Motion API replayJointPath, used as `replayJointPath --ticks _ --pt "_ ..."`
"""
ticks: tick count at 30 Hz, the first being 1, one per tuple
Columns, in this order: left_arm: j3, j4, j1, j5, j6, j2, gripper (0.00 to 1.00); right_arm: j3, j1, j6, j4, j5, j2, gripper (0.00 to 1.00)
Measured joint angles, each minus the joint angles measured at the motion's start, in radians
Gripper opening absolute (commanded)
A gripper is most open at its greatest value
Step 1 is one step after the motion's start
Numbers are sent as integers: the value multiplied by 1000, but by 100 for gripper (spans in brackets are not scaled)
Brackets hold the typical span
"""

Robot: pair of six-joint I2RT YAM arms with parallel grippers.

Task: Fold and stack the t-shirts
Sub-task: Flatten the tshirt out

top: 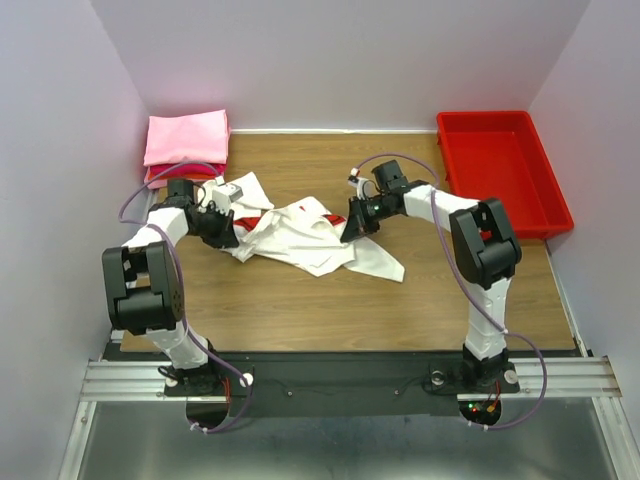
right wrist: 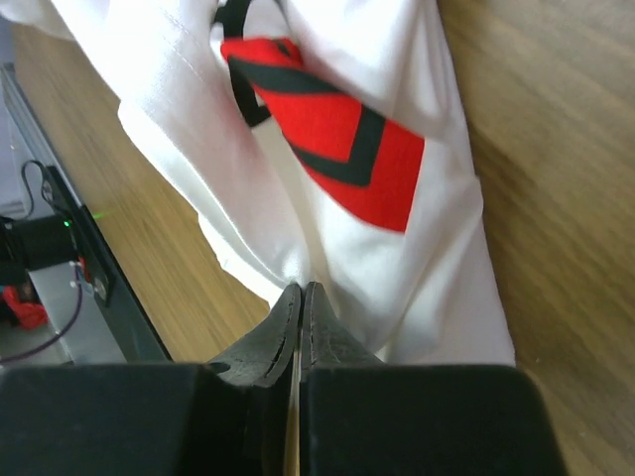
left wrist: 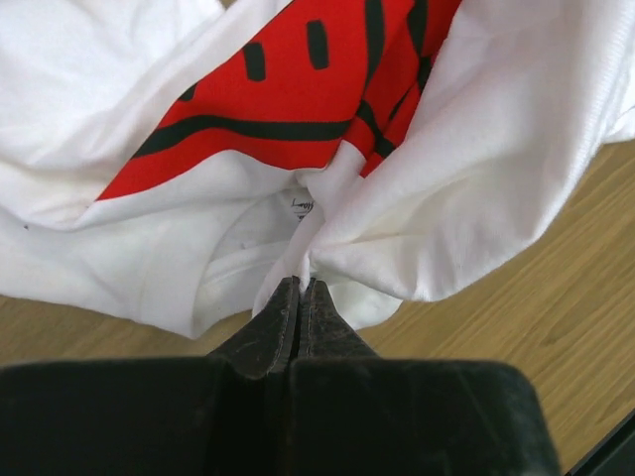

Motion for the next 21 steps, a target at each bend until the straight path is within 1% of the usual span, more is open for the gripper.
replayJointPath --ticks 3,4,5,7,8,10,11,12,14,16,17,18,20,21 --pt "-6 -16 -3 -50 16 30 0 -55 7 -39 -2 -2 -30 1" --pt "-6 -23 -3 -63 24 39 2 -74 11 -55 -7 -3 -36 1" --pt "-6 -30 -3 -74 30 46 14 -93 15 -71 -11 -4 -40 1" --pt "-6 -54 5 -82 60 55 26 -120 33 -109 -29 -3 -42 0" --pt "-6 -70 11 -76 82 55 37 -127 45 -128 -37 -1 -42 1" --pt "1 -121 33 -61 138 51 41 -133 72 -162 -53 12 -48 1" --pt "9 -145 48 -48 166 45 45 -134 84 -176 -61 21 -56 1" --pt "13 -157 58 -37 180 39 48 -134 92 -185 -66 30 -61 0" --pt "40 -185 77 -2 208 -4 50 -134 107 -199 -75 49 -69 1" --pt "77 -188 66 26 195 -58 51 -134 111 -206 -80 71 -75 12" --pt "106 -179 47 42 183 -88 51 -134 111 -207 -83 82 -80 19" --pt "124 -170 30 48 174 -108 52 -134 110 -212 -87 102 -89 34" --pt "159 -126 -33 59 131 -152 53 -134 110 -222 -98 129 -111 47" --pt "166 -96 -80 63 108 -175 53 -134 110 -219 -103 140 -125 52"
